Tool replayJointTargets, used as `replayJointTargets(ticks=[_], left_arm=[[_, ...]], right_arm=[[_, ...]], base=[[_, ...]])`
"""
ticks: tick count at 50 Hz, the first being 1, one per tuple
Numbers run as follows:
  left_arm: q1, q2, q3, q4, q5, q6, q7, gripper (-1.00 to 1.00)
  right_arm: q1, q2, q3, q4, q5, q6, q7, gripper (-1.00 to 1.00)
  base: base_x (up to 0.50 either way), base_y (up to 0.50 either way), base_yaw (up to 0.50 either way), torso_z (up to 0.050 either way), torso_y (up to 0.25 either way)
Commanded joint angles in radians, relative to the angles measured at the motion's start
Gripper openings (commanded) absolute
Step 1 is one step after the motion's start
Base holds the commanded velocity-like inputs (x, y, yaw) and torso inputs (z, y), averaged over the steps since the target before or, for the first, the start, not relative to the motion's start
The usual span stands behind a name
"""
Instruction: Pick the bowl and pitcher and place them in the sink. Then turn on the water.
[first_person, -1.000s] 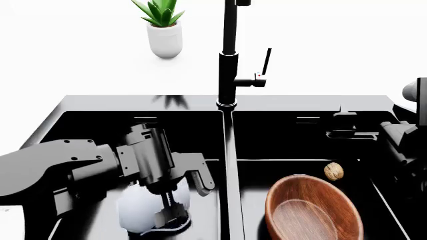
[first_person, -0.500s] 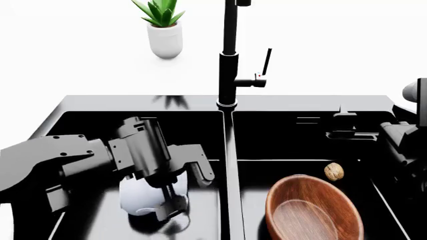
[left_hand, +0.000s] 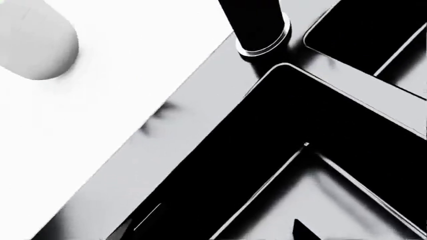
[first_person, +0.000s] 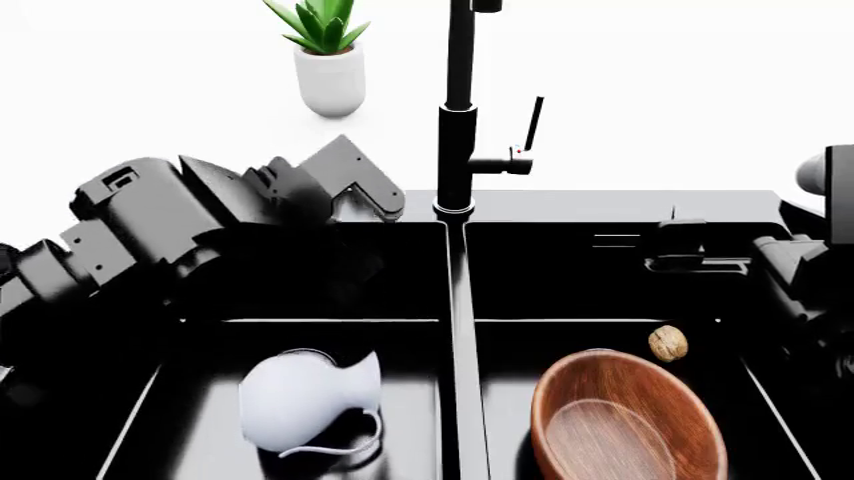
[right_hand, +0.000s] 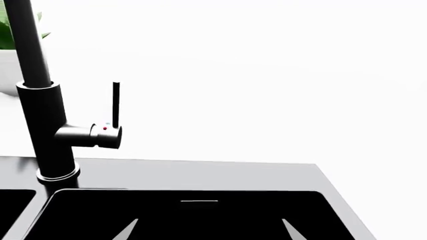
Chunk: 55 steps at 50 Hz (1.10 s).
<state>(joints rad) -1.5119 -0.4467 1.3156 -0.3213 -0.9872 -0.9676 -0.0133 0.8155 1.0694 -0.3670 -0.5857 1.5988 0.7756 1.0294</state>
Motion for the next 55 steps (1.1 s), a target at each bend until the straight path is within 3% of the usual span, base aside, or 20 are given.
replayJointTargets(ticks=[1,21,38,55], left_arm=[[0.042,-0.081,-0.149,0.085,-0.068,0.081,-0.149,1.0],[0.068,-0.133,-0.204,0.12,-0.119,0.091,-0.195,1.0],[0.057,-0.209,-0.274,0.23,-0.21,0.022,-0.346,1.0],[0.043,-0.231,-0.283,0.295,-0.227,-0.001,-0.386,1.0]], right_arm=[[0.035,-0.02,-0.018,-0.002,0.001,0.026,0.013,1.0],[0.161,-0.145,-0.098,0.118,-0.066,0.097,-0.028,1.0],[0.422,-0.331,-0.215,0.349,-0.243,0.171,-0.138,1.0],[0.512,-0.434,-0.294,0.604,-0.426,0.109,-0.291,1.0]], base=[[0.0,0.0,0.0,0.0,0.0],[0.0,0.0,0.0,-0.004,0.244],[0.0,0.0,0.0,0.0,0.0],[0.0,0.0,0.0,0.0,0.0]])
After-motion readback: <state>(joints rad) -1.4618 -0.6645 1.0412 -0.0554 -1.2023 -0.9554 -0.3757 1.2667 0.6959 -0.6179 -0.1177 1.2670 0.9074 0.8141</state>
